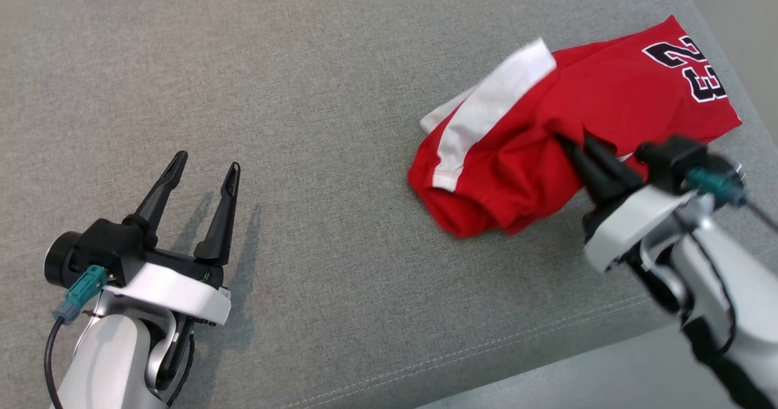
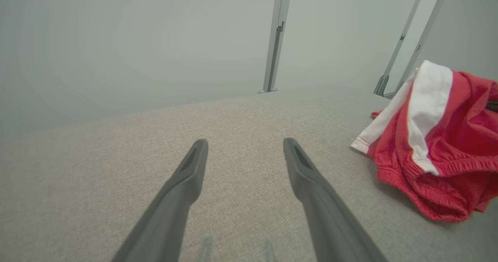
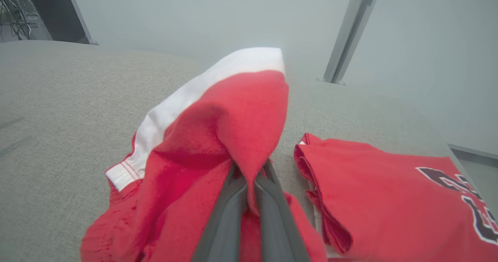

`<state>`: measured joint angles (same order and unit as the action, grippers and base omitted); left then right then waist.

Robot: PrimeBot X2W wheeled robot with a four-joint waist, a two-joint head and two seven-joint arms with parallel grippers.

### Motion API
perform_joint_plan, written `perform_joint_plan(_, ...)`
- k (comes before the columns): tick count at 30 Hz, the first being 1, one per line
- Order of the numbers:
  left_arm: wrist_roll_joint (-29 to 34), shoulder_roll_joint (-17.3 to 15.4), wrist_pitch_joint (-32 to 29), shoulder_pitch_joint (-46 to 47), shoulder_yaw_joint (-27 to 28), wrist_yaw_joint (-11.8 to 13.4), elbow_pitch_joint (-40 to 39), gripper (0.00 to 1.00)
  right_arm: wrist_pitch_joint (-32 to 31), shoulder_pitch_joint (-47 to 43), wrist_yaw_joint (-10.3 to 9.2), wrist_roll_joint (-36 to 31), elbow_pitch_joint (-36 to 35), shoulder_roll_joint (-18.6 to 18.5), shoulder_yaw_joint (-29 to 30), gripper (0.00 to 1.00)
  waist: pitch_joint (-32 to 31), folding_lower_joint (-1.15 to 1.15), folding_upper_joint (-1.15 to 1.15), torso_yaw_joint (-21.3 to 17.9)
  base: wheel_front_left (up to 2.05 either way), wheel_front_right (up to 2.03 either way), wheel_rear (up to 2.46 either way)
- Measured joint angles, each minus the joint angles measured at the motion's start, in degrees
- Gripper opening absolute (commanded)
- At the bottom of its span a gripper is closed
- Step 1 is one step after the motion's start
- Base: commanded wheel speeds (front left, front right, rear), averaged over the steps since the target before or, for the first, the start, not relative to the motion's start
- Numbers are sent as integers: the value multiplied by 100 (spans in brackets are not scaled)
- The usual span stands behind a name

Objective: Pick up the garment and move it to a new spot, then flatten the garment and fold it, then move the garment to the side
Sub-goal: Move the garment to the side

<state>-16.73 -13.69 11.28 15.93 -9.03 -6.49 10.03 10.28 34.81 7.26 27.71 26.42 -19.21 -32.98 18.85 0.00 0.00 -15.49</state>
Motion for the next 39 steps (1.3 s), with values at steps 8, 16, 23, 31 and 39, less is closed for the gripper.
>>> perform_joint_plan(8, -1, -15, 7, 138, -31, 30, -73, 100, -1302, 1204, 4, 678, -1056, -1203, -555, 0, 204, 0, 0, 9, 0, 0, 0)
perform_joint_plan(16, 0, -16, 34, 419, -178, 33, -130, 100, -1927, 1880, 7, 1522, -853, -2113, -491, 0, 509, 0, 0, 15, 0, 0, 0)
perform_joint_plan(23, 0, -111, 20, 672, -308, 24, -166, 100, -1668, 1995, 7, 1644, 207, -2303, -633, 0, 818, 0, 0, 25, 0, 0, 0)
perform_joint_plan(31, 1, -175, -44, 992, -479, -7, -223, 100, -1118, 2246, 7, 1094, 2176, -2050, -253, 0, 1200, 0, 0, 208, 0, 0, 0)
perform_joint_plan(39, -1, -190, -12, 1043, -494, -8, -201, 100, -534, 2384, 7, 753, 3630, -1521, 224, 100, 1358, 0, 0, 384, 0, 0, 0)
